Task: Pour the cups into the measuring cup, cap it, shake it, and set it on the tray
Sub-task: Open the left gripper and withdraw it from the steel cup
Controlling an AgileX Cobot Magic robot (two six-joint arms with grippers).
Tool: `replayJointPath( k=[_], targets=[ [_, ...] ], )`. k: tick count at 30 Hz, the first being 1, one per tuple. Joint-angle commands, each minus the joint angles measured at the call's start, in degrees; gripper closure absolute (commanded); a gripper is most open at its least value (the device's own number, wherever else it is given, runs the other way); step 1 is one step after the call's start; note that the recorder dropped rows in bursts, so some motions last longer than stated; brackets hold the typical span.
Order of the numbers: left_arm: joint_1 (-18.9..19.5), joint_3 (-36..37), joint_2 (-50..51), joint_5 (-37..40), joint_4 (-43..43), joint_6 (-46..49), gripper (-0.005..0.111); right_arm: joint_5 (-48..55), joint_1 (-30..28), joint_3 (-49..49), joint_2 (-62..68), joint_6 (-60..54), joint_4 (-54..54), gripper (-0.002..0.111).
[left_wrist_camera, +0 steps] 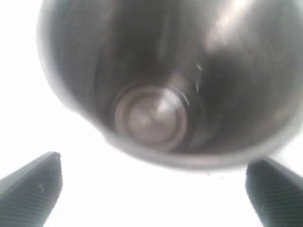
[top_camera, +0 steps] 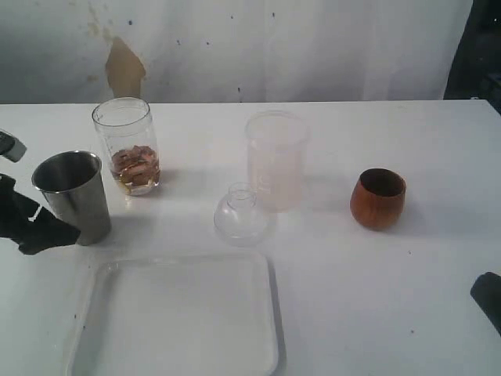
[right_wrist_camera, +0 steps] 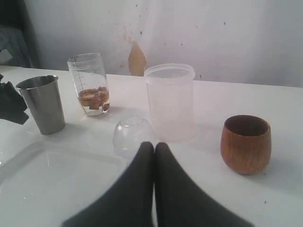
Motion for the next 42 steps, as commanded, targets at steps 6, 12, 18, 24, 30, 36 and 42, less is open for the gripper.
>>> replayJointPath(
  k=[6, 12, 18, 24, 30, 36, 42],
  targets=[
    [-0.11, 0.06, -9.65, 3.75, 38.53, -53.19, 0.035, 0.06, -0.63, 0.38, 0.14, 0.14, -0.16, 0.108],
    [-0.11, -0.09, -13.23, 5.93, 51.82, -79.58, 0.107, 0.06, -0.63, 0.38, 0.14, 0.14, -0.16, 0.108],
    [-0.11, 2.36, -20.21, -6.54, 52.82, -88.79, 0.107, 0.06, -0.63, 0.38, 0.14, 0.14, -0.16, 0.108],
    [-0.11, 17.5, -34.12, -40.76, 36.82, -87.11, 0.107, 0.06, -0.63, 0.38, 0.14, 0.14, -0.16, 0.108],
    [-0.92, 24.06, -45.24, -52.67, 46.9, -100.16, 0.107, 0.06, -0.63, 0.38, 0.14, 0.14, -0.16, 0.108],
    [-5.64, 29.07, -50.89, -68.68, 79.23, -121.15, 0.107, 0.06, -0.63, 0.38, 0.14, 0.14, -0.16, 0.108],
    [-5.79, 36.33, -51.54, -74.9, 82.4, -125.97, 0.107, 0.06, -0.63, 0.38, 0.14, 0.14, -0.16, 0.108]
  ],
)
